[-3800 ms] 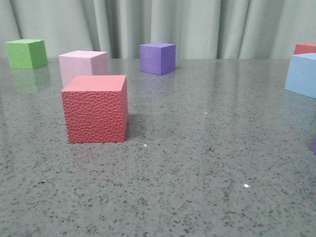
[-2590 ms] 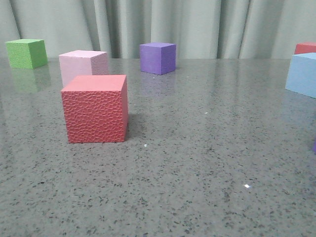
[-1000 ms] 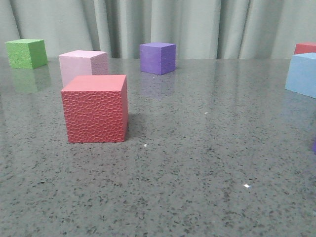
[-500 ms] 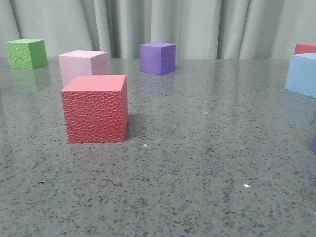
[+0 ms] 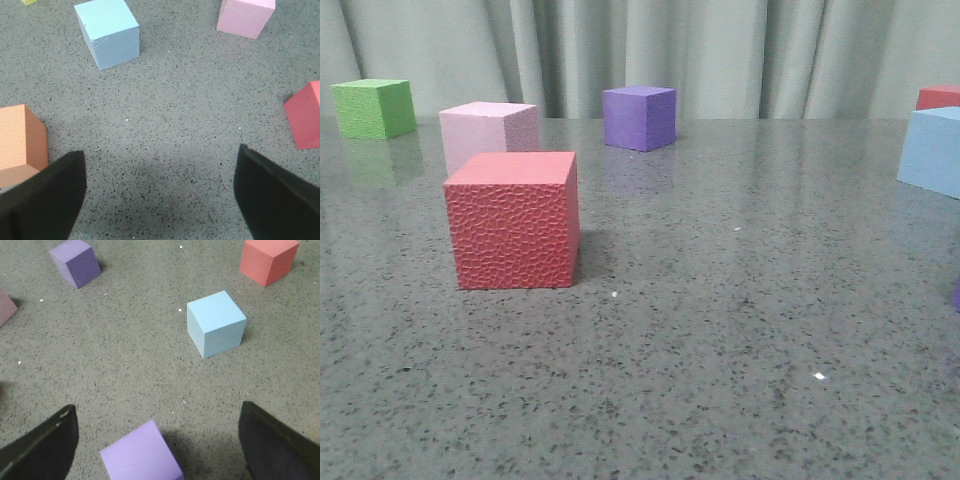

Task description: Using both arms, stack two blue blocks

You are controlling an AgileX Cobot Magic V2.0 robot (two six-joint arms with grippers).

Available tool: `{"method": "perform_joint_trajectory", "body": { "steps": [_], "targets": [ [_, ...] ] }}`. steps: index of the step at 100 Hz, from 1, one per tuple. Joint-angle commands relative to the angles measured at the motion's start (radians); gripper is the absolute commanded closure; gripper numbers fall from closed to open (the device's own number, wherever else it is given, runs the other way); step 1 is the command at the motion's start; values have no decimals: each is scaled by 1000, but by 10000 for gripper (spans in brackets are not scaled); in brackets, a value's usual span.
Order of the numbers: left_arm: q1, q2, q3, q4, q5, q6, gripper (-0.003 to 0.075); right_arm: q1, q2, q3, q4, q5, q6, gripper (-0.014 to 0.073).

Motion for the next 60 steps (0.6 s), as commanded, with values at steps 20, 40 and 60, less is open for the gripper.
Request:
{"method": "perform_joint_trajectory", "body": {
  "steps": [20, 40, 60],
  "targets": [
    [4, 9, -32, -4, -50, -2, 200, -1, 273, -248, -157, -8, 0, -50],
    [4, 9, -32, -4, -50, -2, 207, -1, 448, -396, -188, 22, -64, -50],
    [4, 9, -32, -4, -50, -2, 207, -15, 587, -497, -175, 48, -160, -50]
  ]
}}
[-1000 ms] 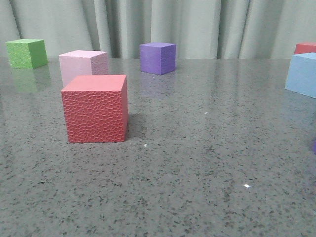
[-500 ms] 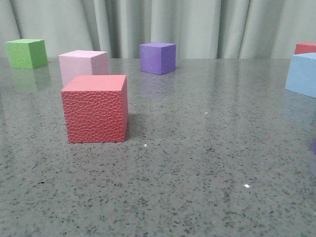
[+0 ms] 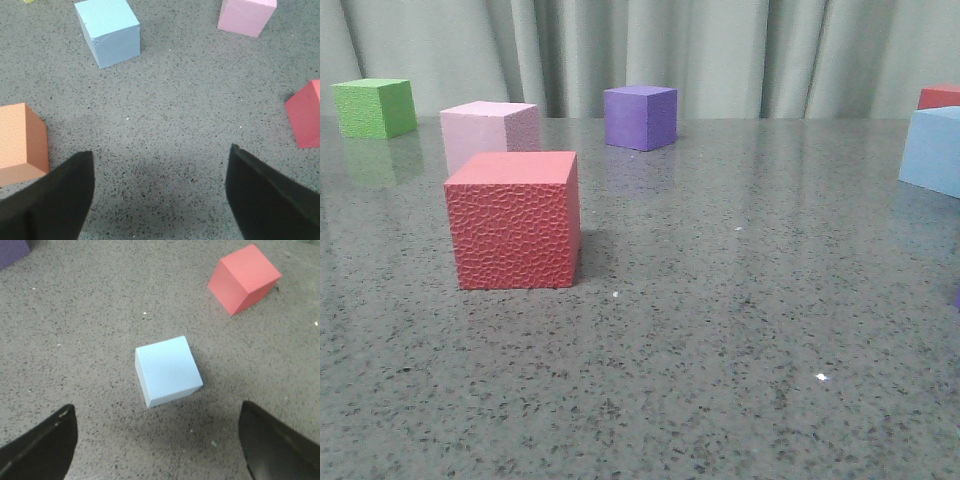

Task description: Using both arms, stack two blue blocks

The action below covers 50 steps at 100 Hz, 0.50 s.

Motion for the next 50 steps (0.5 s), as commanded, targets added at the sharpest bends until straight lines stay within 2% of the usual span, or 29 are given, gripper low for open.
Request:
{"method": "perform_joint_trajectory", "body": {
  "steps": [1, 10, 32, 50],
  "targets": [
    [4, 7, -32, -4, -52, -2, 207, -19, 25, -72, 0, -27, -53, -50],
    [4, 7, -32, -4, -52, -2, 207, -62, 78, -115, 65, 5, -106, -50],
    [4, 7, -32, -4, -52, 0, 207, -204, 178, -169, 343, 16, -339, -50],
    [4, 7, -32, -3, -52, 0, 207, -241, 250, -194, 362, 54, -444, -50]
  ]
}}
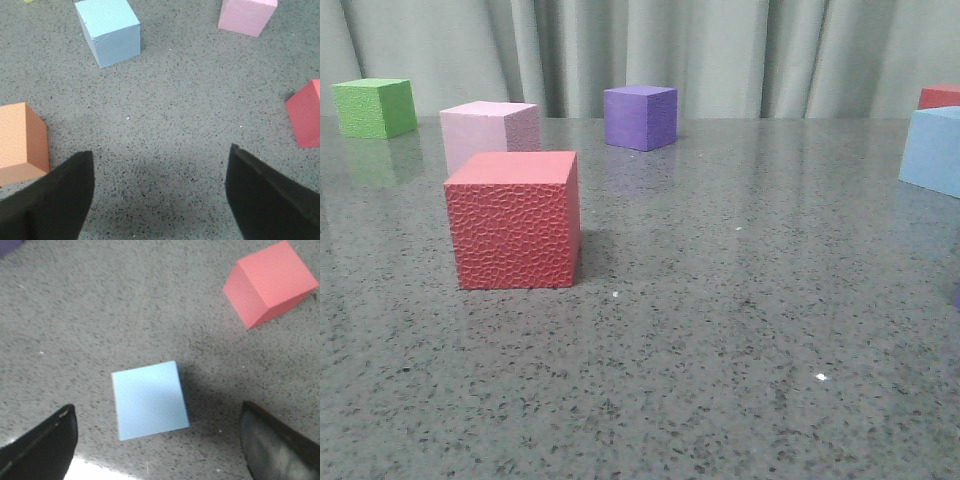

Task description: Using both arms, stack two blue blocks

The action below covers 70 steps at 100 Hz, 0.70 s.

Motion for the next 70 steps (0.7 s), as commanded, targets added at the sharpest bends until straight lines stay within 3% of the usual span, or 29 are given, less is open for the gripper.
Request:
{"method": "perform_joint_trajectory", "body": {
  "steps": [1, 43, 70],
  "targets": [
    [4, 7, -32, -3, -54, 0, 207, -12, -2, -38, 42, -18, -68, -50],
    [4, 7, -32, 8, -54, 0, 207, 25, 103, -38, 45, -37, -98, -50],
    [4, 7, -32, 8, -54, 0, 207, 73, 122, -38, -35, -66, 8, -50]
  ]
}}
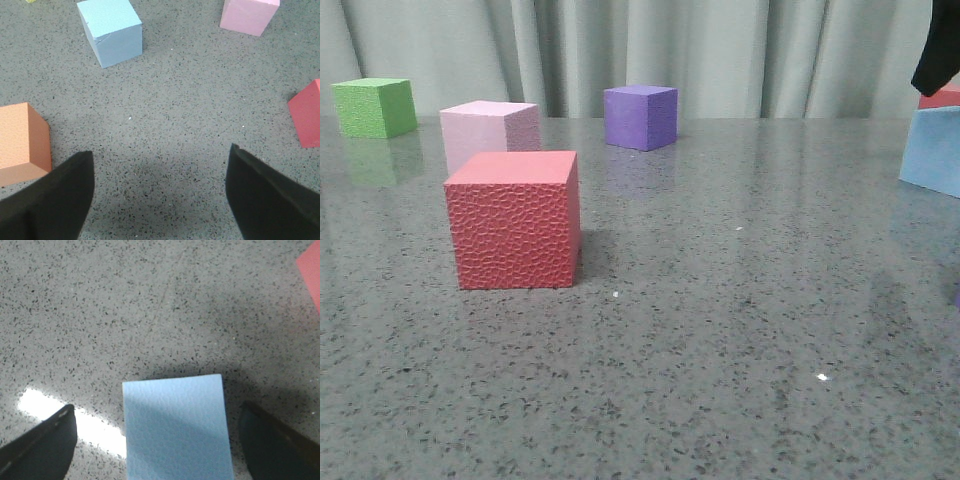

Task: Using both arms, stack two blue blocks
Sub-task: 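Lower the right gripper onto the light blue cube and close it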

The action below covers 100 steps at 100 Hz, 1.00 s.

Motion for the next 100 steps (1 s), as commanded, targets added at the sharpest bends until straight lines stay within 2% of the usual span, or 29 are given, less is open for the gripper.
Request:
{"method": "perform_joint_trajectory", "body": {
  "steps": [1, 80, 90, 100],
  "targets": [
    [4, 7, -32, 0, -54, -1, 207, 2, -42, -37, -27, -49, 39, -50],
    [4, 7, -32, 0, -54, -1, 207, 2, 73, -37, -35, -13, 54, -48],
    [4, 7, -32, 0, -54, -1, 207, 2, 73, -37, -36, -6, 54, 11],
    [4, 7, -32, 0, -54, -1, 207, 2, 73, -37, -36, 4, 54, 133]
  ]
}}
